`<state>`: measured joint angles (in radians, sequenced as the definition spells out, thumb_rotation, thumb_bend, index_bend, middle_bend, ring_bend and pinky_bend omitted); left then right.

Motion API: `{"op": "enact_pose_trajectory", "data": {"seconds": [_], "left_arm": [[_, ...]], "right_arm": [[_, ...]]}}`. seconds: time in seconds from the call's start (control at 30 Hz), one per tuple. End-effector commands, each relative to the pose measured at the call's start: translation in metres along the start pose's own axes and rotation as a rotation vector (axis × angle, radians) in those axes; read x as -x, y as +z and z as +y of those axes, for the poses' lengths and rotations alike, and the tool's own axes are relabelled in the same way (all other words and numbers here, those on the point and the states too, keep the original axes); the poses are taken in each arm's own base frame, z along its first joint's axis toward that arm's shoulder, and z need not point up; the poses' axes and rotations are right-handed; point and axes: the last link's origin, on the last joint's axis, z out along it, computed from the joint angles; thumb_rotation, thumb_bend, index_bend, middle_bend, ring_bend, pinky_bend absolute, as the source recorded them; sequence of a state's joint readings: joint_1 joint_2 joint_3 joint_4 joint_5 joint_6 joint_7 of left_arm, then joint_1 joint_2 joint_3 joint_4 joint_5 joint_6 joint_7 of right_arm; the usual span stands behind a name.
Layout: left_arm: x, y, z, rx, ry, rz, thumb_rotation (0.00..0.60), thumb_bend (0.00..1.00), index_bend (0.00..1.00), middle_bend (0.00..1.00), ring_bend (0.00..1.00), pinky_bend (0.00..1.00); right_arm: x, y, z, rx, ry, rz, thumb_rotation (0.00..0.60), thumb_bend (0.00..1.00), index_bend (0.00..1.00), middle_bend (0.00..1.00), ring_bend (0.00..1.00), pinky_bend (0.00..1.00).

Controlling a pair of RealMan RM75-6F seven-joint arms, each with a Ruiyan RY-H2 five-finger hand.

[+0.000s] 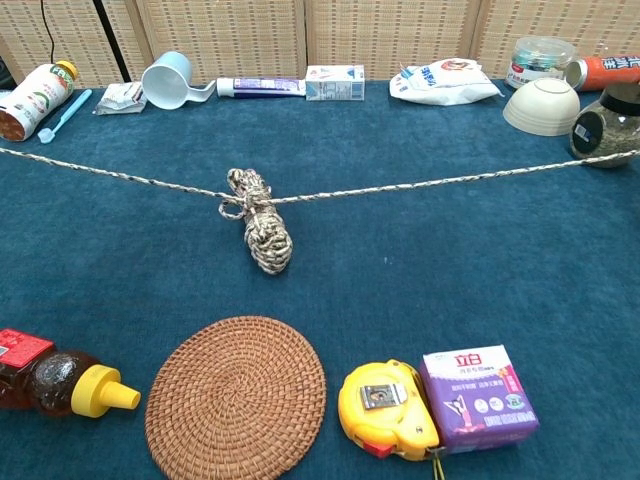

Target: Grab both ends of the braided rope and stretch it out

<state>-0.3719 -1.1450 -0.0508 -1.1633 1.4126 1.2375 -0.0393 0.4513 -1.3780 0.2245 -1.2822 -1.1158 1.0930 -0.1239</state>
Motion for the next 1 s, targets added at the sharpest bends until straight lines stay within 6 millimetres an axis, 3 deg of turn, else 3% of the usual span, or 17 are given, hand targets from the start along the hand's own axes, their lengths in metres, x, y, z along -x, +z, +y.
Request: {"op": "enact_pose_trajectory", "data": {"seconds": [0.03, 1.0], "left_arm": [[-0.001, 0.000, -0.002, -0.006, 0.001, 0.001, 0.600, 0.39, 0.72, 0.23, 0.08, 0.00], [-0.006, -0.004, -0.036, -0.120, 0.023, -0.002, 0.600, 0.39, 0.72, 0.23, 0.08, 0.00]], "right_arm": [[-0.001, 0.000, 0.001, 0.001, -0.001, 0.000, 0.600, 0.51, 0.68, 0.39, 0.23, 0.00], [-0.014, -0.001, 0.031, 0.075, -0.025, 0.031, 0.600, 0.51, 0.68, 0.39, 0.23, 0.00]]}}
